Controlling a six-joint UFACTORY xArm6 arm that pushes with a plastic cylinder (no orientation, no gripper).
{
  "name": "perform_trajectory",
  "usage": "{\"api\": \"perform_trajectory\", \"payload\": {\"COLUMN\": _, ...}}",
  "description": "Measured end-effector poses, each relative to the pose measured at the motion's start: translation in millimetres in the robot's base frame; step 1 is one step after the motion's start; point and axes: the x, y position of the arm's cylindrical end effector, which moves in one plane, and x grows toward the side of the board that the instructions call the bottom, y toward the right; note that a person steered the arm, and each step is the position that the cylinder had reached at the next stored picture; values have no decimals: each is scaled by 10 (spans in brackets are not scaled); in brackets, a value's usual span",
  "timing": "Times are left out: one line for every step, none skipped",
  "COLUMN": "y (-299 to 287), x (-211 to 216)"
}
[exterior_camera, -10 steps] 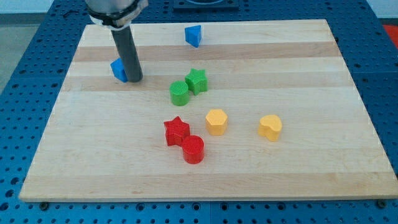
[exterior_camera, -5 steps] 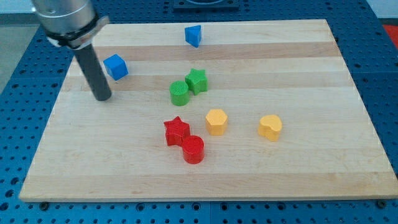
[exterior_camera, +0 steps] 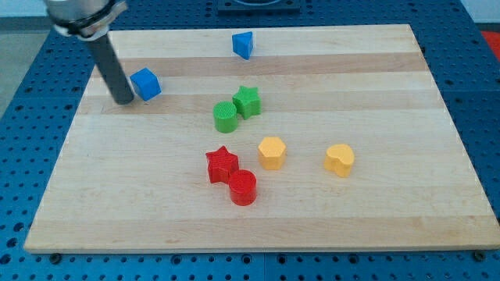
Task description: Slide the blue cube to the blue triangle
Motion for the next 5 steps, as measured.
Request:
{"api": "perform_trajectory", "payload": {"y": 299, "x": -258}}
{"api": "perform_trajectory", "payload": {"y": 400, "x": -457}}
{"api": "perform_trajectory", "payload": {"y": 401, "x": -643}}
{"api": "perform_trajectory", "payload": {"y": 468, "x": -666}}
{"api": "perform_trajectory", "payload": {"y": 552, "x": -515}}
